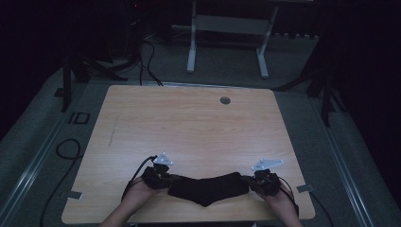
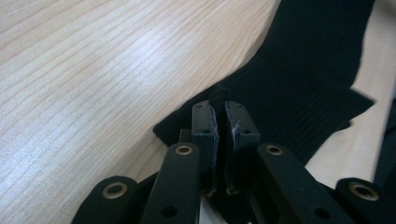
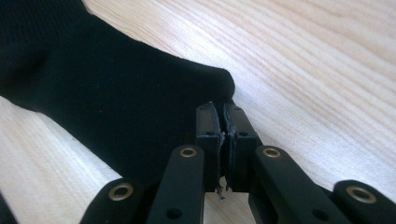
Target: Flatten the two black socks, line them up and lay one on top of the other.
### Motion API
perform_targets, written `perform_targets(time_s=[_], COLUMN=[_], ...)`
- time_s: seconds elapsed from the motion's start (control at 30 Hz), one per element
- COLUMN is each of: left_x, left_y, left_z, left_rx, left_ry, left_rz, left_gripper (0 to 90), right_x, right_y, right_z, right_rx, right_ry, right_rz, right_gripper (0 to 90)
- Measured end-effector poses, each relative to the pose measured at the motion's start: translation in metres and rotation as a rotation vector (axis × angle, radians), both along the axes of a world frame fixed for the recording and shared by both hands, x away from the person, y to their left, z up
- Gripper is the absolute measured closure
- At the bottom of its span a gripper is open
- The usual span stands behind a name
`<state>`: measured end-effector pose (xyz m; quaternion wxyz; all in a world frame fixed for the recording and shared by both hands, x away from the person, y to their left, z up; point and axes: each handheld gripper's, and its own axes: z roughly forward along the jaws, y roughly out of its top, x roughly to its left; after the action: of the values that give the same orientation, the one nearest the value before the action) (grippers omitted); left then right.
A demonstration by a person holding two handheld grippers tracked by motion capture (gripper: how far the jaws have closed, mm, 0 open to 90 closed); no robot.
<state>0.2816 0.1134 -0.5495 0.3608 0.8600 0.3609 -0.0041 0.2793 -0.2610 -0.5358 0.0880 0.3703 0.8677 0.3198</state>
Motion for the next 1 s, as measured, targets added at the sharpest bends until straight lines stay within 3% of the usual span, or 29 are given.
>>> perform_targets(time_s=[0.13,0.37,0.43,0.47,0.57,0.63,0.67,0.7,0.73,0.8,0.9,1.0], left_x=[0.0,-0.002,-0.003,-0.004,-0.005,-0.01,-0.012,-0.016,-0.019,-0.026,-0.031,-0.032], left_y=[0.0,0.002,0.003,0.005,0.01,0.013,0.012,0.009,0.004,-0.008,-0.021,-0.027], left_z=[-0.005,-0.002,0.003,0.006,0.012,0.021,0.023,0.025,0.025,0.022,0.012,0.002], left_rx=[0.008,0.012,0.036,0.043,0.021,-0.026,-0.034,-0.039,-0.024,0.032,0.066,0.091], left_ry=[-0.011,-0.039,-0.07,-0.081,-0.111,-0.155,-0.168,-0.184,-0.195,-0.203,-0.188,-0.173], left_rz=[-0.001,0.003,0.032,0.053,0.097,0.118,0.11,0.087,0.062,0.006,-0.044,-0.061], left_gripper=[83.7,79.3,66.5,64.6,61.6,63.2,65.2,68.9,73.6,79.0,84.7,87.1], right_x=[0.003,0.006,0.006,0.006,0.005,0.002,0.0,-0.002,-0.004,-0.009,-0.01,-0.007], right_y=[-0.001,0.003,0.004,0.004,0.003,0.004,0.004,0.006,0.008,0.015,0.025,0.03], right_z=[-0.007,-0.008,-0.006,-0.003,0.004,0.016,0.021,0.024,0.027,0.028,0.019,0.005], right_rx=[-0.006,-0.015,-0.006,-0.001,0.016,0.044,0.051,0.056,0.05,0.012,-0.017,-0.032], right_ry=[0.004,0.0,0.006,0.002,-0.025,-0.06,-0.08,-0.091,-0.103,-0.129,-0.101,-0.071], right_rz=[-0.009,0.001,0.011,0.011,0.009,0.013,0.016,0.019,0.03,0.058,0.092,0.098], right_gripper=[85.3,83.7,72.0,67.1,62.2,63.0,64.7,71.9,80.9,89.8,90.0,89.9])
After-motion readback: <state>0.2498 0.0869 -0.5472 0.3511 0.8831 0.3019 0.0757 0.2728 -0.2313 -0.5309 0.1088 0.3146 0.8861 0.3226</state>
